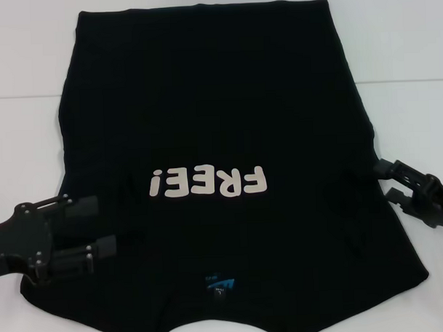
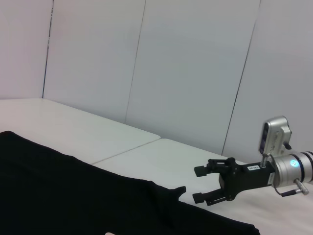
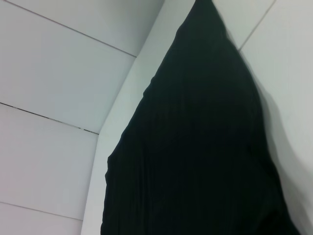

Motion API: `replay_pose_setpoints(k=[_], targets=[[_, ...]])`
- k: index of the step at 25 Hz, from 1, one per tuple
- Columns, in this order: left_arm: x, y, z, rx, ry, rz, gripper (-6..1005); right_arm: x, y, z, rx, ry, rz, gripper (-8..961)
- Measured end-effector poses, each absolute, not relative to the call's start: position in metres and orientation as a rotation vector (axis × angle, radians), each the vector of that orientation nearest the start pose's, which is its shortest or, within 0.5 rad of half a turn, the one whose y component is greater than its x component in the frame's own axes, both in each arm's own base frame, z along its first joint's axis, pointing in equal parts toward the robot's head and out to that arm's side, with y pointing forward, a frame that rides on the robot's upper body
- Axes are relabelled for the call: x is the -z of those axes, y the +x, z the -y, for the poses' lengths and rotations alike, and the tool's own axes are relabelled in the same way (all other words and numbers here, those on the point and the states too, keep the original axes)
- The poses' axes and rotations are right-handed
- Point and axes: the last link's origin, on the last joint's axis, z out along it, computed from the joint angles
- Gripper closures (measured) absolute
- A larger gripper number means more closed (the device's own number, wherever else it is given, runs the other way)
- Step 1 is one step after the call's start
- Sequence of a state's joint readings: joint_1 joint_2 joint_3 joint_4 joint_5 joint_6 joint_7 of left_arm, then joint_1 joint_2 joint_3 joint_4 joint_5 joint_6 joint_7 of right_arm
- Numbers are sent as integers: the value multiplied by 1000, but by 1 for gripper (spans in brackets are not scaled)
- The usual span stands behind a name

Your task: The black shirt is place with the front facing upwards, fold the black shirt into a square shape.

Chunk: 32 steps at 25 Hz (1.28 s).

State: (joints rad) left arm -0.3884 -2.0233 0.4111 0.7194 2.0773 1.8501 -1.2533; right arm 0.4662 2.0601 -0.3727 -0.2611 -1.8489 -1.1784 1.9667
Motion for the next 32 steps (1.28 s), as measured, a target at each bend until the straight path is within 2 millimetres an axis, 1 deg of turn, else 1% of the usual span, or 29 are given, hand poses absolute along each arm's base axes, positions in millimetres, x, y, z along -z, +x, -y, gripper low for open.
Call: replay_pose_setpoints(k=[4, 14, 18, 23, 28, 32], targets=[[-61, -308, -273, 810, -2635, 557, 192, 20, 341, -330, -1098, -1643, -1902, 23], [-61, -309, -273, 811, -2636, 557, 192, 27, 331, -343, -1066, -1663, -1890, 23], [-61, -309, -272, 811, -2637, 558, 192, 27, 324, -351, -1068, -1679, -1876, 23], [-60, -309, -272, 810, -2637, 559, 192, 26, 309, -370, -1074, -1702, -1836, 23], [-60, -309, -272, 810, -2636, 560, 192, 25, 285, -396, -1064, -1762, -1761, 23], [-61, -309, -272, 810, -2636, 560, 192, 25, 273, -404, -1070, -1813, -1707, 23]])
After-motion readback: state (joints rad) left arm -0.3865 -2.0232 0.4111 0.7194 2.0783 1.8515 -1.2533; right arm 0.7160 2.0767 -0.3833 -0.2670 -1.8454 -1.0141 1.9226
